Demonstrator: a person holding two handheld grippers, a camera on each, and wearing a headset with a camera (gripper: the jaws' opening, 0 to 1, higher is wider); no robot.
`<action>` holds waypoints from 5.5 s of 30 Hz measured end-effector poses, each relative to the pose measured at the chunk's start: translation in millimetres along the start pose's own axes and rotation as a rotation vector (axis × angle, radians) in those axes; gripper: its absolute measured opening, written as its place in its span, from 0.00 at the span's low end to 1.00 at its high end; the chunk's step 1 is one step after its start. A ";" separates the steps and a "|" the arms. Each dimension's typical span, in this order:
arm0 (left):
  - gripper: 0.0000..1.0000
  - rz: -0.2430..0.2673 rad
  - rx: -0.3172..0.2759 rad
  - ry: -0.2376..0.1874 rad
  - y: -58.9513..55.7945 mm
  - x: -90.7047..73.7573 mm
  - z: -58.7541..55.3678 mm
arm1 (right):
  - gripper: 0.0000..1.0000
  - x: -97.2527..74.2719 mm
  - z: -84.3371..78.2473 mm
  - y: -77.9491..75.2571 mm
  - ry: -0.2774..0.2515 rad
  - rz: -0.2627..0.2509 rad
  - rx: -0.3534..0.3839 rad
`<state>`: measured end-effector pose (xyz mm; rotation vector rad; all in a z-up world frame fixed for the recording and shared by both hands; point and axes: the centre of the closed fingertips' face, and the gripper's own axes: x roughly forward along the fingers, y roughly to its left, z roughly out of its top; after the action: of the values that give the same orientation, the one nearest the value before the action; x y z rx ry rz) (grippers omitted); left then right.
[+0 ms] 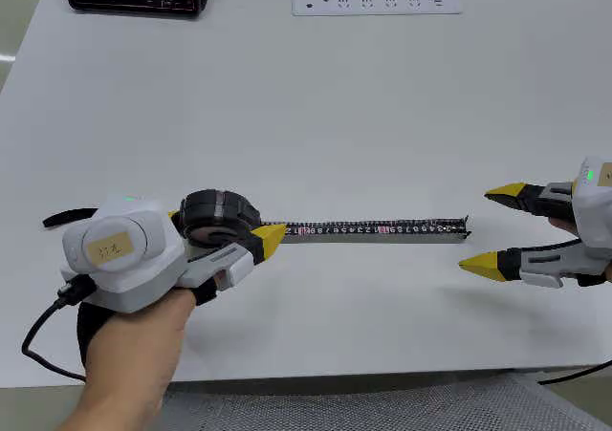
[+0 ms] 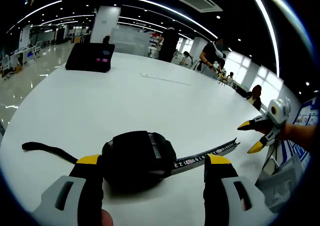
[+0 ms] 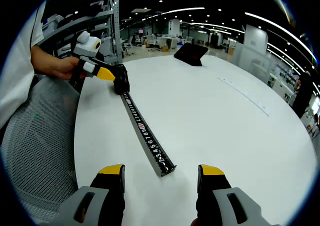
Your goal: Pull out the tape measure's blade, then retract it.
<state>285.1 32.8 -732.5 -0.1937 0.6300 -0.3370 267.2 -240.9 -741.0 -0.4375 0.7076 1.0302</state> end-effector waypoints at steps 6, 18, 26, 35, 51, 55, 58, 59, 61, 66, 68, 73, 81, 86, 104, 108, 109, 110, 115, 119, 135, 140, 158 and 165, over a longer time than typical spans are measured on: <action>0.81 0.028 -0.009 -0.014 0.6 3.0 -0.4 | 0.50 1.5 -1.6 -0.1 0.012 0.021 -0.015; 0.71 0.100 -0.042 -0.023 13.5 8.0 -0.3 | 0.43 5.0 -0.4 -0.2 0.023 0.034 -0.057; 0.64 0.126 -0.044 -0.004 18.8 10.0 -4.4 | 0.43 6.1 0.7 -1.3 0.025 0.034 -0.063; 0.61 0.139 -0.052 -0.002 20.8 10.5 -5.4 | 0.41 6.8 -0.7 -2.3 0.032 0.037 -0.078; 0.61 0.127 -0.066 0.004 20.9 11.4 -6.3 | 0.29 18.4 -9.2 -4.4 0.104 0.112 -0.163; 0.61 0.128 -0.070 0.007 21.5 12.5 -6.7 | 0.26 22.3 -12.6 -4.9 0.118 0.137 -0.173; 0.61 0.127 -0.072 0.007 21.6 12.7 -7.0 | 0.23 24.5 -14.9 -4.8 0.128 0.151 -0.181; 0.61 0.126 -0.073 0.008 21.8 13.0 -7.1 | 0.23 25.2 -15.5 -5.2 0.131 0.152 -0.186; 0.61 0.126 -0.073 0.009 22.2 13.5 -7.4 | 0.21 26.4 -16.7 -4.5 0.138 0.164 -0.191; 0.61 0.126 -0.074 0.009 22.4 14.0 -7.5 | 0.18 29.8 -17.2 -5.6 0.141 0.179 -0.203; 0.61 0.126 -0.074 0.009 22.6 14.3 -7.4 | 0.16 30.8 -17.5 -5.3 0.144 0.184 -0.204; 0.62 0.127 -0.075 0.009 23.0 14.7 -7.5 | 0.13 30.7 -17.1 -6.2 0.142 0.187 -0.226; 0.62 0.129 -0.076 0.011 23.5 15.1 -7.8 | 0.12 30.2 -17.2 -4.5 0.141 0.188 -0.248; 0.61 0.129 -0.073 0.015 23.3 14.8 -8.1 | 0.11 30.0 -17.1 -4.1 0.143 0.184 -0.251; 0.59 0.123 -0.061 0.023 21.9 12.3 -7.3 | 0.10 30.7 -16.6 -4.1 0.157 0.202 -0.259; 0.59 0.121 -0.064 0.026 21.6 12.3 -7.4 | 0.10 30.2 -16.8 -4.2 0.155 0.203 -0.256; 0.59 0.120 -0.065 0.026 21.5 12.3 -7.5 | 0.10 30.3 -16.7 -4.4 0.155 0.203 -0.258; 0.59 0.121 -0.065 0.026 21.3 12.3 -7.5 | 0.10 30.3 -16.7 -4.7 0.156 0.202 -0.258; 0.59 0.115 -0.069 0.023 20.6 12.4 -7.6 | 0.10 32.3 -13.8 -3.1 0.151 0.203 -0.253; 0.59 0.112 -0.072 0.023 19.9 12.3 -7.5 | 0.10 35.1 -10.5 -1.7 0.146 0.209 -0.251; 0.59 0.097 -0.098 0.015 21.2 11.7 -7.1 | 0.10 51.0 7.2 7.4 0.115 0.232 -0.234; 0.59 0.095 -0.099 0.015 21.8 11.8 -7.3 | 0.10 55.6 11.1 11.6 0.108 0.241 -0.229; 0.59 0.087 -0.106 0.016 23.6 11.9 -7.4 | 0.10 77.2 31.3 26.7 0.070 0.274 -0.223; 0.59 0.084 -0.109 0.017 23.3 11.4 -7.2 | 0.11 85.5 40.2 31.8 0.055 0.287 -0.223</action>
<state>295.1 49.7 -750.8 -0.2687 0.6716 -0.2236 279.9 -147.7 -773.9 -0.5694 0.7203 1.3799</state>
